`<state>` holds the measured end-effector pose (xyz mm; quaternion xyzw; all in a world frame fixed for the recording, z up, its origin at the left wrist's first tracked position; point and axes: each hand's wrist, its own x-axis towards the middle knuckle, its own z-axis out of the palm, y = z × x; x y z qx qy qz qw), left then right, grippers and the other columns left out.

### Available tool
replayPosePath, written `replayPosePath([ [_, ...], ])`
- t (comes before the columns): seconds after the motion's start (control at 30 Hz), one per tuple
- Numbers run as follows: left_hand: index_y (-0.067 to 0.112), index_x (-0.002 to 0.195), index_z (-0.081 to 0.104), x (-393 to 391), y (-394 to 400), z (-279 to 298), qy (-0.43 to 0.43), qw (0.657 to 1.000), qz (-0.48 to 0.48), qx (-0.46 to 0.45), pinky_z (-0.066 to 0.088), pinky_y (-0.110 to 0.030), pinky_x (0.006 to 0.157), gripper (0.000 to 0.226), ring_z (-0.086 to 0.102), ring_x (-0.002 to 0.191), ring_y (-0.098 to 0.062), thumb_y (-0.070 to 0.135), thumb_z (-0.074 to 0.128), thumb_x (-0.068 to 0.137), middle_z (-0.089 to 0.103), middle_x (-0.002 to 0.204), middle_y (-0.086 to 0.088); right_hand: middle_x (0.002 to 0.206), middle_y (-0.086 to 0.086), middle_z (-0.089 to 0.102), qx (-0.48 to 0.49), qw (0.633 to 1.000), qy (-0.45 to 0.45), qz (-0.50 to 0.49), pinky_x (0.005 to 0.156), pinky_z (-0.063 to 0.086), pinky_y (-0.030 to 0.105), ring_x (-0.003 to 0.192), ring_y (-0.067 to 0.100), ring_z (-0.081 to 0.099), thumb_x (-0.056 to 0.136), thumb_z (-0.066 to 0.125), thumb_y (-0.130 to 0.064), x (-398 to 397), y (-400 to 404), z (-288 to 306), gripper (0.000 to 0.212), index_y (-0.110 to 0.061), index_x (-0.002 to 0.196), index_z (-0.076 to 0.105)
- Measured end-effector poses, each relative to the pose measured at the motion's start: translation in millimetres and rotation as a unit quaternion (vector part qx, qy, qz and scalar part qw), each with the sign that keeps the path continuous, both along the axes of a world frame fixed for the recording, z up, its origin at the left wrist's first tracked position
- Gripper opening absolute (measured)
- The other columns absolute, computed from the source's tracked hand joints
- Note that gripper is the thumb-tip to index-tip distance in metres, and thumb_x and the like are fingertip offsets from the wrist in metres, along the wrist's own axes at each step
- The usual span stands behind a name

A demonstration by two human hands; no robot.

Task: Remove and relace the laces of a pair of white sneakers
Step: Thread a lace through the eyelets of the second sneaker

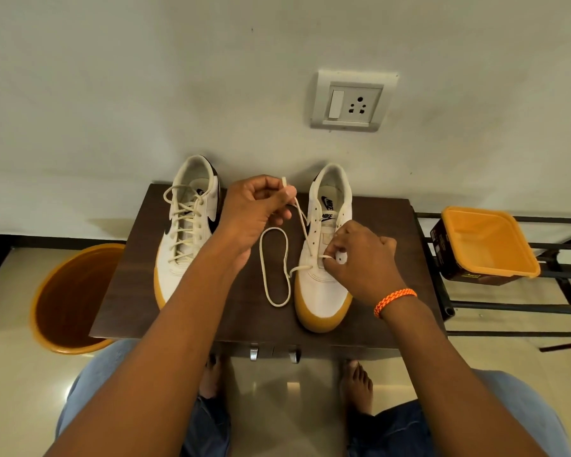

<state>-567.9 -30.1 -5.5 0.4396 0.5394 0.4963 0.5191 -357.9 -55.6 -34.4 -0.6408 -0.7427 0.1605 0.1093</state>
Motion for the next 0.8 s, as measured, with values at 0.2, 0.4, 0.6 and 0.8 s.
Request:
replayPosePath([
  [0.2, 0.027, 0.093, 0.077, 8, -3, -23, 0.314, 0.930, -0.178, -0.073, 0.062, -0.035, 0.073, 0.019, 0.076, 0.069, -0.012, 0.041, 0.087, 0.084, 0.078, 0.081, 0.008, 0.106, -0.015, 0.054, -0.007, 1.000, 0.023, -0.002, 0.091, 0.025, 0.037, 0.102, 0.005, 0.052, 0.089, 0.078, -0.040, 0, 0, 2, 0.009, -0.034, 0.088, 0.072],
  [0.4, 0.035, 0.081, 0.077, 24, -5, -26, 0.408, 0.900, -0.150, -0.032, 0.062, -0.038, 0.080, 0.015, 0.068, 0.075, 0.001, 0.043, 0.090, 0.080, 0.073, 0.075, 0.019, 0.104, -0.014, 0.055, -0.007, 1.000, 0.026, 0.000, 0.091, 0.027, 0.038, 0.103, 0.007, 0.053, 0.087, 0.080, -0.039, -1, -1, 4, 0.011, -0.037, 0.086, 0.069],
  [0.6, 0.018, 0.082, 0.081, 13, -3, -21, 0.260, 0.957, -0.097, -0.088, 0.065, -0.050, 0.083, 0.011, 0.076, 0.069, -0.022, 0.027, 0.089, 0.084, 0.078, 0.072, 0.000, 0.107, -0.013, 0.056, -0.006, 1.000, 0.015, 0.005, 0.094, 0.027, 0.039, 0.103, 0.009, 0.056, 0.089, 0.078, -0.038, -1, -2, 5, 0.009, -0.036, 0.091, 0.069],
  [0.8, 0.027, 0.072, 0.077, 8, -1, -28, 0.406, 0.908, -0.059, -0.083, 0.065, -0.043, 0.077, 0.030, 0.074, 0.063, -0.014, 0.051, 0.078, 0.090, 0.074, 0.065, 0.006, 0.105, -0.015, 0.048, 0.020, 0.993, 0.087, 0.080, 0.094, 0.021, 0.036, 0.103, 0.004, 0.049, 0.086, 0.077, -0.036, -13, -10, 2, 0.028, -0.040, 0.111, 0.065],
])
